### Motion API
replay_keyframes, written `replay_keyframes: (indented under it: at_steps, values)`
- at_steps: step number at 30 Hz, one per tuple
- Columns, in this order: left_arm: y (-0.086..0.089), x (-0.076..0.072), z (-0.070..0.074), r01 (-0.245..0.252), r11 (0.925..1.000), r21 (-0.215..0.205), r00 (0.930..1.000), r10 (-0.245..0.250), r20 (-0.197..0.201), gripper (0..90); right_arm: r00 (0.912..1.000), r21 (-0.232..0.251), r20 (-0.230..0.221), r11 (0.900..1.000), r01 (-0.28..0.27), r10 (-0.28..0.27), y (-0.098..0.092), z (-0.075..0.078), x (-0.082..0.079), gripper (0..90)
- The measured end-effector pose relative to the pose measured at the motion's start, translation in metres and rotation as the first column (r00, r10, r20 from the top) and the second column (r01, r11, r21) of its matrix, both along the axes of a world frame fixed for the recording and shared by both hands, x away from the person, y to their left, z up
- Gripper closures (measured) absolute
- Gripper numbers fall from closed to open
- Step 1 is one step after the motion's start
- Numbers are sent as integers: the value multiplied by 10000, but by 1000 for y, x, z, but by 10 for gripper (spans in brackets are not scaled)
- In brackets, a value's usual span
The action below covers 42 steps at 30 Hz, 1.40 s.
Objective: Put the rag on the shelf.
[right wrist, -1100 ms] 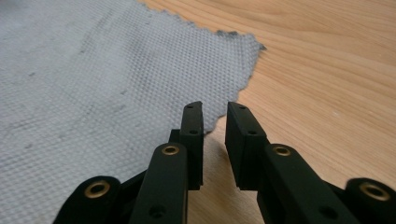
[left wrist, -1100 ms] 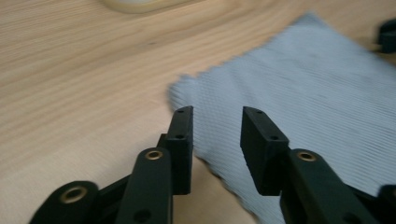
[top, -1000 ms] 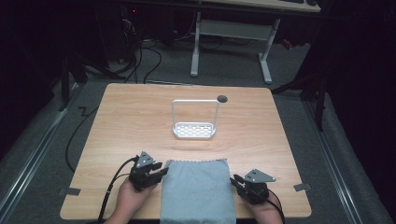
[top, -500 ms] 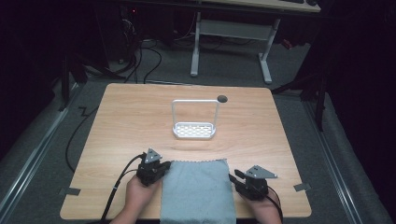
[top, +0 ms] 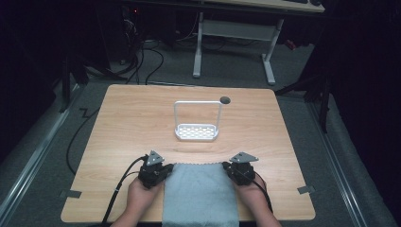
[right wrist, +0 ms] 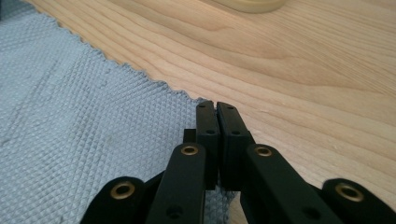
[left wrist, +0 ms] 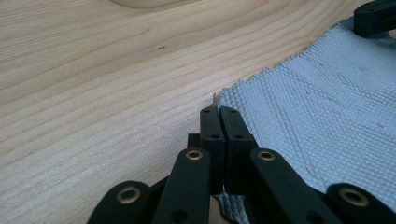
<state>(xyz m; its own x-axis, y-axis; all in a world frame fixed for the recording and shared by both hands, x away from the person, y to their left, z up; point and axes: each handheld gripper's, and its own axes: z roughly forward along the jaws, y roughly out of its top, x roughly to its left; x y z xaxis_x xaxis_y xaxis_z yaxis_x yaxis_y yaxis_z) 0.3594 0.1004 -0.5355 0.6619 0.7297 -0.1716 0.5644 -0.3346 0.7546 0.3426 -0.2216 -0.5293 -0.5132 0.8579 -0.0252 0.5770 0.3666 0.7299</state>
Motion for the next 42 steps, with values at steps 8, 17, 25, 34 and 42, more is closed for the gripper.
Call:
replay_keyframes:
  at_steps: [8,17,25,34,42]
  values:
    - [7,-4,8,-24,9969,-784,9991,58,429,895,9985,716,508,9972,-234,198,-3,3,-12,894]
    - [14,-12,22,-46,9893,-1457,9942,202,1058,897,9871,1352,1601,9905,-231,11,-2,20,-25,895]
    - [22,-17,38,42,9792,-2028,9845,315,1727,897,9711,1700,2383,9851,-279,-136,-2,37,-33,894]
    - [30,-19,52,-110,9690,-2467,9720,683,2250,897,9531,1990,3006,9796,-263,-355,-5,54,-36,895]
    - [28,-17,77,-22,9655,-2603,9475,852,3082,899,9259,2310,3753,9718,-470,-444,-7,83,-38,895]
